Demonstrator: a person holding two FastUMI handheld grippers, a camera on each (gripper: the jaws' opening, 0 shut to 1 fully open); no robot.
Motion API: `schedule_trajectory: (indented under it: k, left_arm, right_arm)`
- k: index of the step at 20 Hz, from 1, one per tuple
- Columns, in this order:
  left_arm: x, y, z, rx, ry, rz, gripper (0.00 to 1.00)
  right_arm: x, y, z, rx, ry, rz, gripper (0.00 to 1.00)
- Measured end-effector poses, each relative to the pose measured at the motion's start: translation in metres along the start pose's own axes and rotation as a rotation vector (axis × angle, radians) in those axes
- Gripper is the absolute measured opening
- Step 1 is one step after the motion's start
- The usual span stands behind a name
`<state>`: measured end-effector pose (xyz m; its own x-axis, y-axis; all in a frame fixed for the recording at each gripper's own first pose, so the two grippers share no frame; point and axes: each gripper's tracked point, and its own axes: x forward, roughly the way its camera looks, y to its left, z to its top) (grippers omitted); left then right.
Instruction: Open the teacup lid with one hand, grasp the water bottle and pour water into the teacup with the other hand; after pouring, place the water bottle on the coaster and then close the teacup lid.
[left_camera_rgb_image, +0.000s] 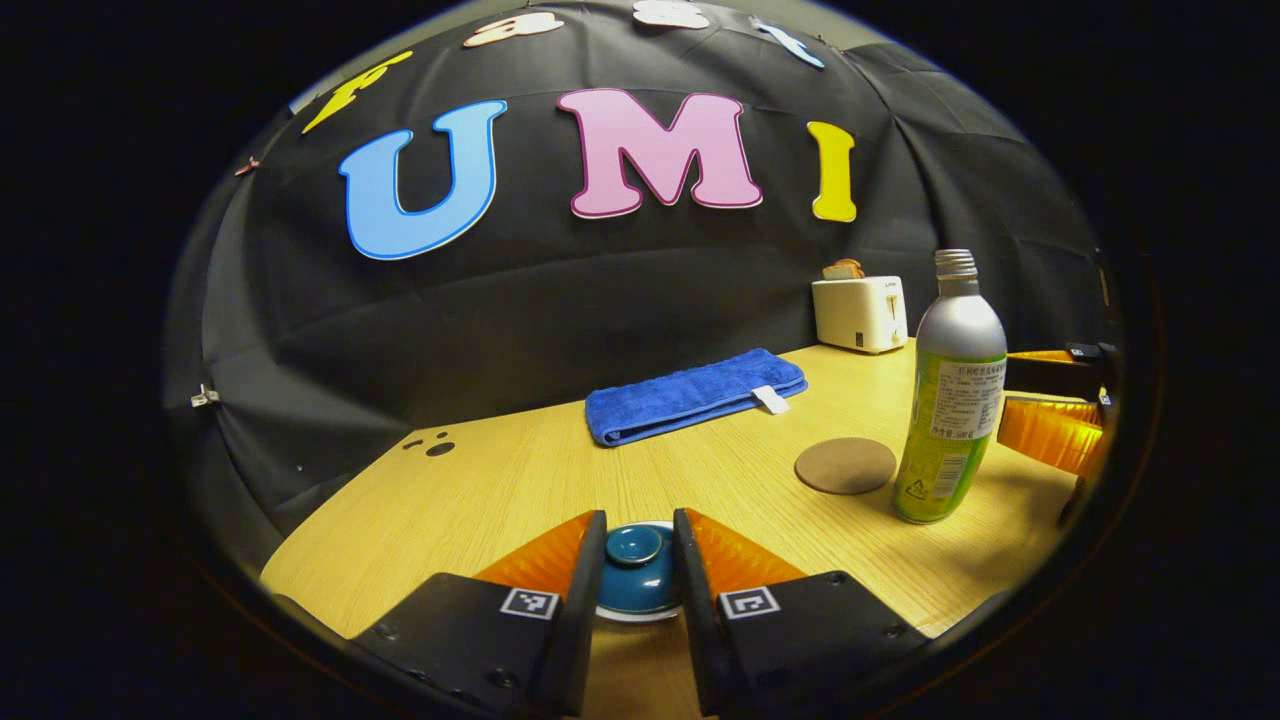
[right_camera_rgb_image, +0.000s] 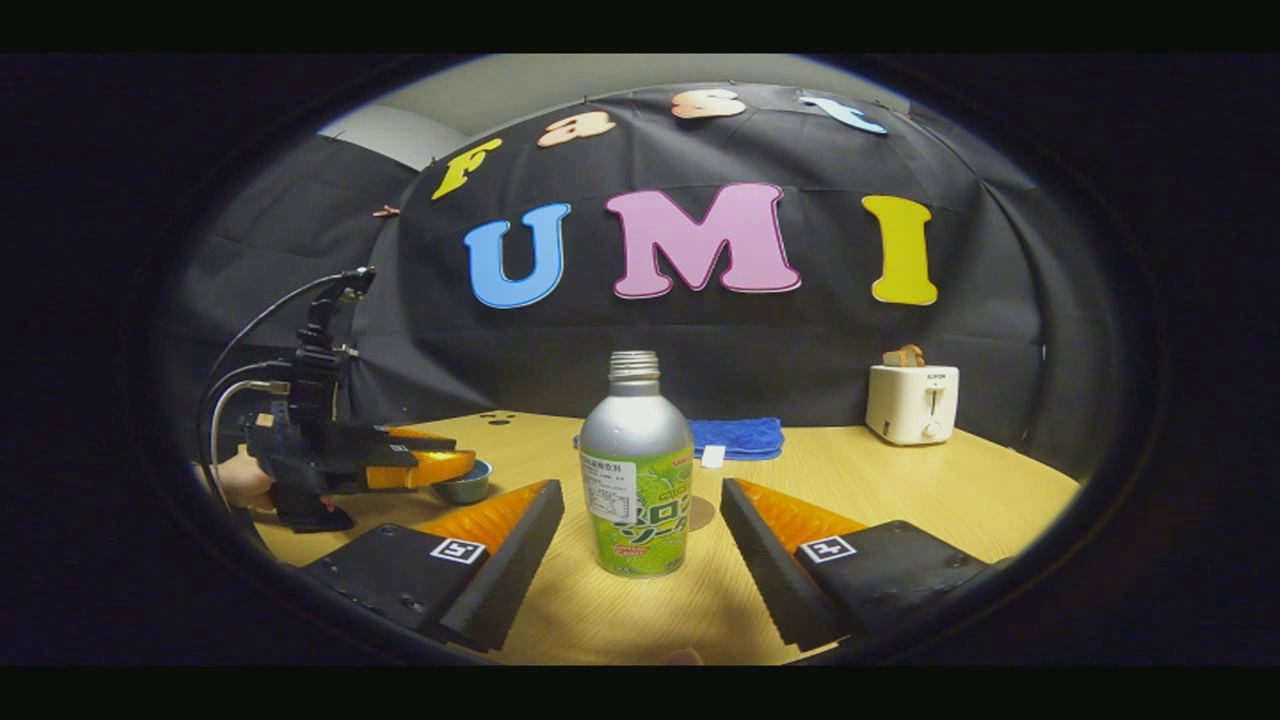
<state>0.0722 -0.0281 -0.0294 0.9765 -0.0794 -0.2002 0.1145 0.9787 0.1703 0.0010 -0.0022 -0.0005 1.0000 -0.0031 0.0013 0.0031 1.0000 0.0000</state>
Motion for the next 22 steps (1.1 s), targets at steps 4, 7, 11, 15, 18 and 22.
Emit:
schedule_trajectory:
  k: [4,7,11,15,18,22]
  left_arm:
    - [0.002,0.001,0.000,-0.002,-0.002,0.006,0.35]
    - [-0.001,0.004,0.002,-0.020,-0.025,0.014,0.36]
    - [-0.011,0.017,0.007,-0.080,-0.083,0.054,0.33]
    - [-0.032,0.029,0.015,-0.216,-0.132,0.084,0.32]
    - [-0.054,0.036,0.029,-0.336,-0.174,0.072,0.30]
    - [-0.081,0.059,0.043,-0.374,-0.222,0.089,0.32]
  right_arm:
    - [0.000,0.000,0.000,0.000,0.000,0.000,0.98]
    - [0.000,0.000,0.000,0.000,0.000,0.000,0.98]
    - [0.004,0.000,0.000,0.000,-0.001,-0.007,0.98]
    - [0.019,0.010,-0.002,0.000,0.004,0.012,0.98]
    - [0.031,0.010,-0.002,0.000,0.006,0.003,0.98]
    - [0.042,0.004,-0.003,0.000,0.007,-0.031,0.98]
